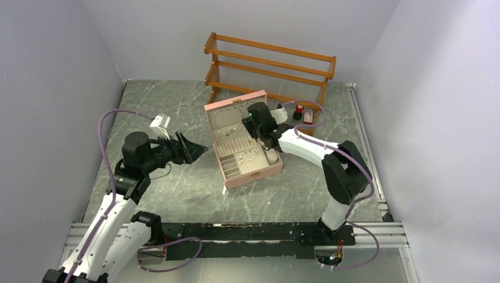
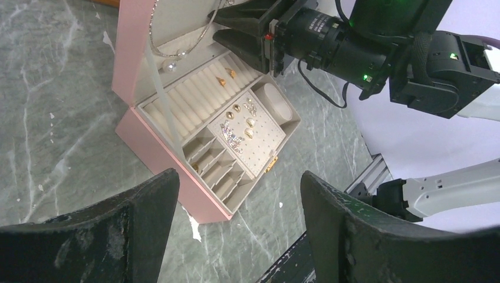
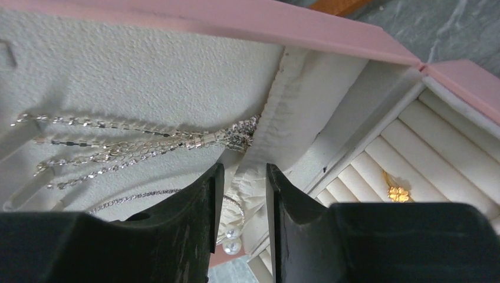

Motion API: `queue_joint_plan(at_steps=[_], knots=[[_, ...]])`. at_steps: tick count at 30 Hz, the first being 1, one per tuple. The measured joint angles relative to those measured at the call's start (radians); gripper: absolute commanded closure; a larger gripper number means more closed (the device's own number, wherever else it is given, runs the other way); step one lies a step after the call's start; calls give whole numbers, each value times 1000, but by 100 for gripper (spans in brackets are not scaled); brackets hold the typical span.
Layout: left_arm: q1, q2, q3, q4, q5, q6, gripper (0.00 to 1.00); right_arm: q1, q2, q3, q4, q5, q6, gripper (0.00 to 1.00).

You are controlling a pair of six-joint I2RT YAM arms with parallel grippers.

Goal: Organize the mixed jewelry

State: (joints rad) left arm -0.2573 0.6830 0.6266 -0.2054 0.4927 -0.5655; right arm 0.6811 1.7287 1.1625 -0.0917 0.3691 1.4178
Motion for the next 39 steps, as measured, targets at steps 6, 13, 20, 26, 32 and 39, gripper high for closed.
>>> queue_joint_plan(at_steps=[6,13,20,26,32,39], knots=[[0,29,15,-11,6,5,24,1,42,43,-24,-33,22,67],[-5,78,97,-26,-3,45,28,2,56,47,-32,-63,47,71],[-105,176,147,-26,-95,104,33,2,70,33,-11,-105,68,74],[-273,322,231,-23,-253,164,39,-1,82,4,50,-151,76,86],[-408,499,372,-11,-412,240,45,-3,68,-78,150,-172,82,94],[-530,713,511,-2,-636,323,52,-8,43,-138,223,-196,63,96]])
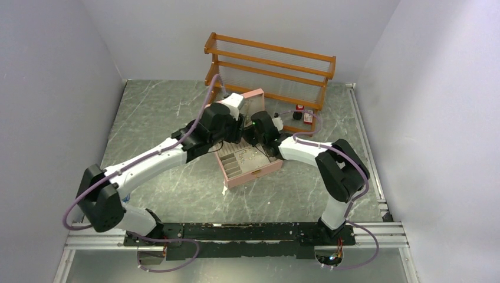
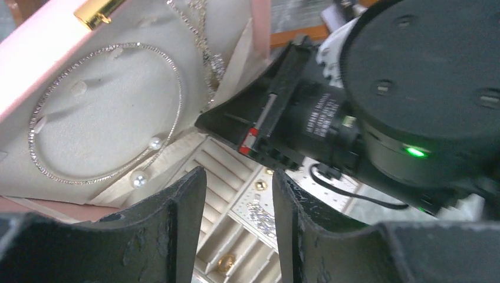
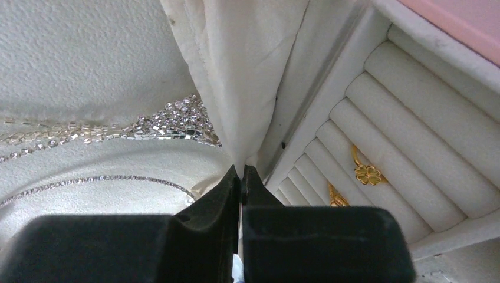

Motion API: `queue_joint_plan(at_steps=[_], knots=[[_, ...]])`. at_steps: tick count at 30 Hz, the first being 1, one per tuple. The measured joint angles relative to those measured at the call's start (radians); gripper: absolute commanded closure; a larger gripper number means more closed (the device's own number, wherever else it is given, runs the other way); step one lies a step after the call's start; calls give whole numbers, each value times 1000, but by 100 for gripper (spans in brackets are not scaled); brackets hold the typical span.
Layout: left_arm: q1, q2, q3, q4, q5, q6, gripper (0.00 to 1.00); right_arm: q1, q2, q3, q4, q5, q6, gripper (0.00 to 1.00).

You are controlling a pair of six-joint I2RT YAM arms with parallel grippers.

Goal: Organize the mixed jewelry

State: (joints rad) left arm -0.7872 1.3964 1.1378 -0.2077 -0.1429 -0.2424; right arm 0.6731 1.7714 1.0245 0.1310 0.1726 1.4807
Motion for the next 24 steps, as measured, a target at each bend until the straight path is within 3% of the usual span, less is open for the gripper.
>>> queue_joint_plan(at_steps=[12,24], knots=[[-20,194,55,28,-254,19,56,-6,-24,-70,103,-45,-82,100],[-20,320,113,40,-371,27,63,-3,-49,-132,172,-102,-138,100]])
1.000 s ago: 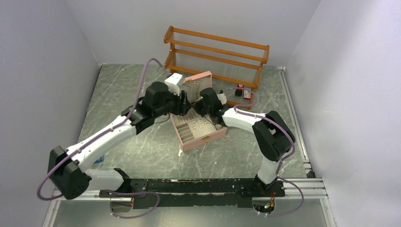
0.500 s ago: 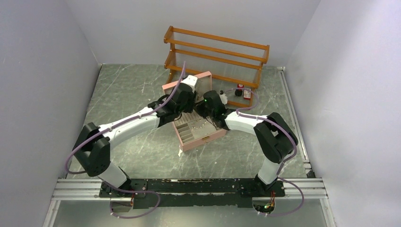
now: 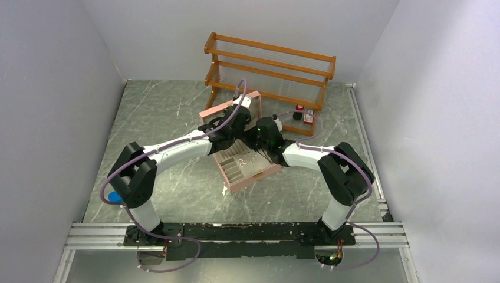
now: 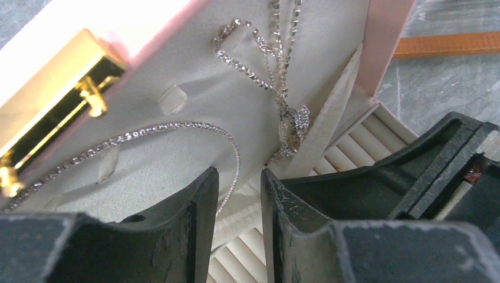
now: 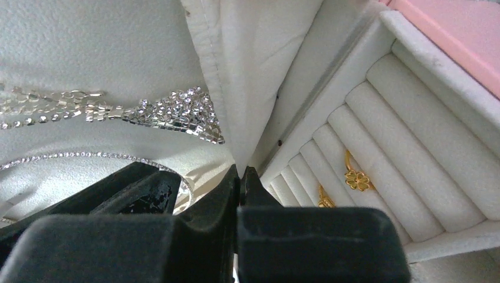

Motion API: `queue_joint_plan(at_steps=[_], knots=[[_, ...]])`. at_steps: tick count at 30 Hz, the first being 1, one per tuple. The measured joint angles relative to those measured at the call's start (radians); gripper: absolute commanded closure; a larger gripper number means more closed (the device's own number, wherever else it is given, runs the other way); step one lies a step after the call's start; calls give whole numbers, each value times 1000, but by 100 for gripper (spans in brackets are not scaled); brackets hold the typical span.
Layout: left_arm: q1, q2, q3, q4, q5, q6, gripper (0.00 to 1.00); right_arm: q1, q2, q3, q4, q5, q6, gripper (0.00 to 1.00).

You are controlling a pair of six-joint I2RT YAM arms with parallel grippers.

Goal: Organize the mixed jewelry

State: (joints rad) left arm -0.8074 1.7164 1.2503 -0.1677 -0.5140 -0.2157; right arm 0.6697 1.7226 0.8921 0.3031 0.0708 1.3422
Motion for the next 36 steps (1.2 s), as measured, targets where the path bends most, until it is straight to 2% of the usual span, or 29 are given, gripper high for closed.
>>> queue_joint_plan(at_steps=[6,14,24,31,36], knots=[[-3,1,0,-2,-5,-11,62,0,-18,-37,40,-4,-19,100],[1,-21,0,-33,78,-42,54,-12,-20,-27,34,-31,-29,100],[6,-133,5,-151,126,-95,44,-18,-13,18,-29,-42,-27,100],[7,-186,-31,-218,120,-65,47,-21,-6,34,-40,-56,-27,100],[7,-181,-45,-252,121,22,51,-23,-3,35,-40,-64,-31,94]])
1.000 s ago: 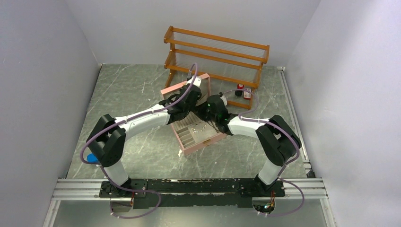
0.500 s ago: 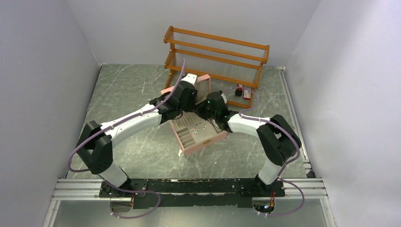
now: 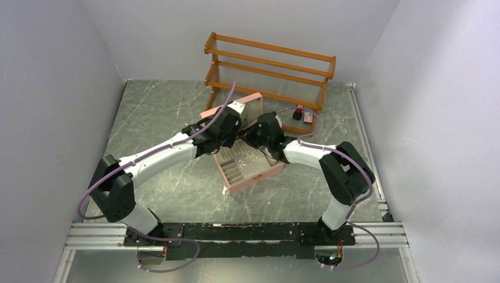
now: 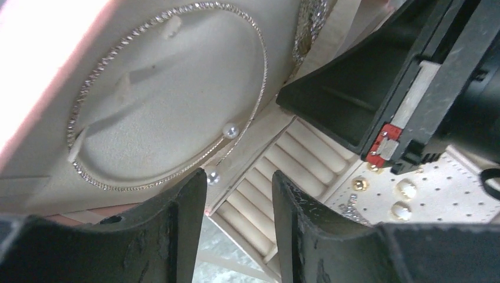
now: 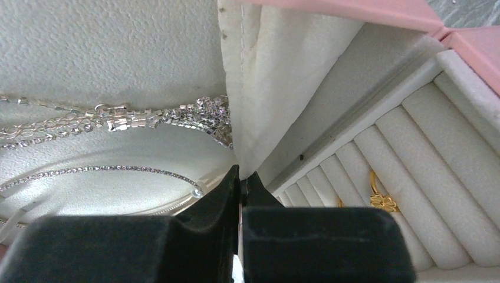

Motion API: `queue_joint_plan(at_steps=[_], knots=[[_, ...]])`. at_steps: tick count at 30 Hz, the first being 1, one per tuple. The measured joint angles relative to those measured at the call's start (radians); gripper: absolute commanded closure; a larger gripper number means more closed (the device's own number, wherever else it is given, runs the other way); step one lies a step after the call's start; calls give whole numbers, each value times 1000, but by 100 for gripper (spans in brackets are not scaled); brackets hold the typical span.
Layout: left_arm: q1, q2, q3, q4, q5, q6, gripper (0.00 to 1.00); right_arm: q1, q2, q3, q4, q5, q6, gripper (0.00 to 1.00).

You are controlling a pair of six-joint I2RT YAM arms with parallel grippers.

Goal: Organize the mixed jewelry

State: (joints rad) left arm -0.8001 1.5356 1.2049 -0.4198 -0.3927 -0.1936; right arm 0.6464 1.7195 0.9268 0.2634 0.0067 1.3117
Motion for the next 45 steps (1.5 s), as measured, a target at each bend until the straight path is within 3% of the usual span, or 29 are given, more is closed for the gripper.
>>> queue_joint_plan(at_steps=[13,35,41,45], knots=[[0,56,14,-81,-31,123,56,-6,39,36,1,-22,-13,91],[0,56,14,-87,-97,127,59,4,109,105,16,-92,-16,65],[0,56,14,-88,-105,127,59,7,114,114,16,-110,-24,68],[0,56,14,-97,-115,127,62,13,127,125,23,-117,-22,79]])
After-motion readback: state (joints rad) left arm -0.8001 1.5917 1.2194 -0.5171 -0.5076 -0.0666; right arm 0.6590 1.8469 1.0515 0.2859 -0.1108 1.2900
